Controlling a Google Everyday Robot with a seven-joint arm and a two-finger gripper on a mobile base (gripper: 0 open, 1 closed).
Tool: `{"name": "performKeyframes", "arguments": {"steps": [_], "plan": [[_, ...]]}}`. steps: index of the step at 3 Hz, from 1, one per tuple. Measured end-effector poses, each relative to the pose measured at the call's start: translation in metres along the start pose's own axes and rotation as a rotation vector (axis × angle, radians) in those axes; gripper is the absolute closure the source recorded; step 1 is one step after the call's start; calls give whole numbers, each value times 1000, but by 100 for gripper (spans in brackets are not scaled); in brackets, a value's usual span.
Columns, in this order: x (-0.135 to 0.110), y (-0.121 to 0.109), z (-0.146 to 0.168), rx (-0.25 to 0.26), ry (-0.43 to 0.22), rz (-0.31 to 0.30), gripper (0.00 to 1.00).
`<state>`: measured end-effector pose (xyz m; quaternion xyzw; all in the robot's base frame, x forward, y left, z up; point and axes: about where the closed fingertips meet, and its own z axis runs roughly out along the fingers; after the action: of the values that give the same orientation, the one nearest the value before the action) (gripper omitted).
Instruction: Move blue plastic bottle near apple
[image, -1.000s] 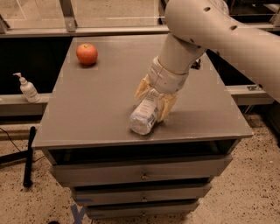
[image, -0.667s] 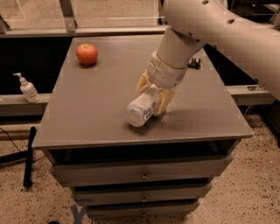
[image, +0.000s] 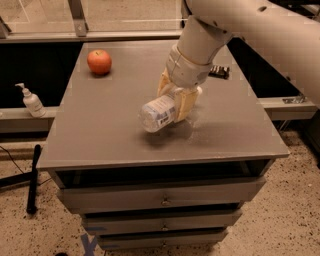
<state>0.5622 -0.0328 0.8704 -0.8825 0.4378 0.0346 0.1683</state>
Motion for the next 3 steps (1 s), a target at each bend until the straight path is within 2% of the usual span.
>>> {"name": "performKeyframes", "arguments": {"steps": [1,2,3], "plan": [[0,0,0,0,0,-1,100],[0,-6,-7,39,35,-39,100],[11,-42,-24,137,125,-132,100]]}}
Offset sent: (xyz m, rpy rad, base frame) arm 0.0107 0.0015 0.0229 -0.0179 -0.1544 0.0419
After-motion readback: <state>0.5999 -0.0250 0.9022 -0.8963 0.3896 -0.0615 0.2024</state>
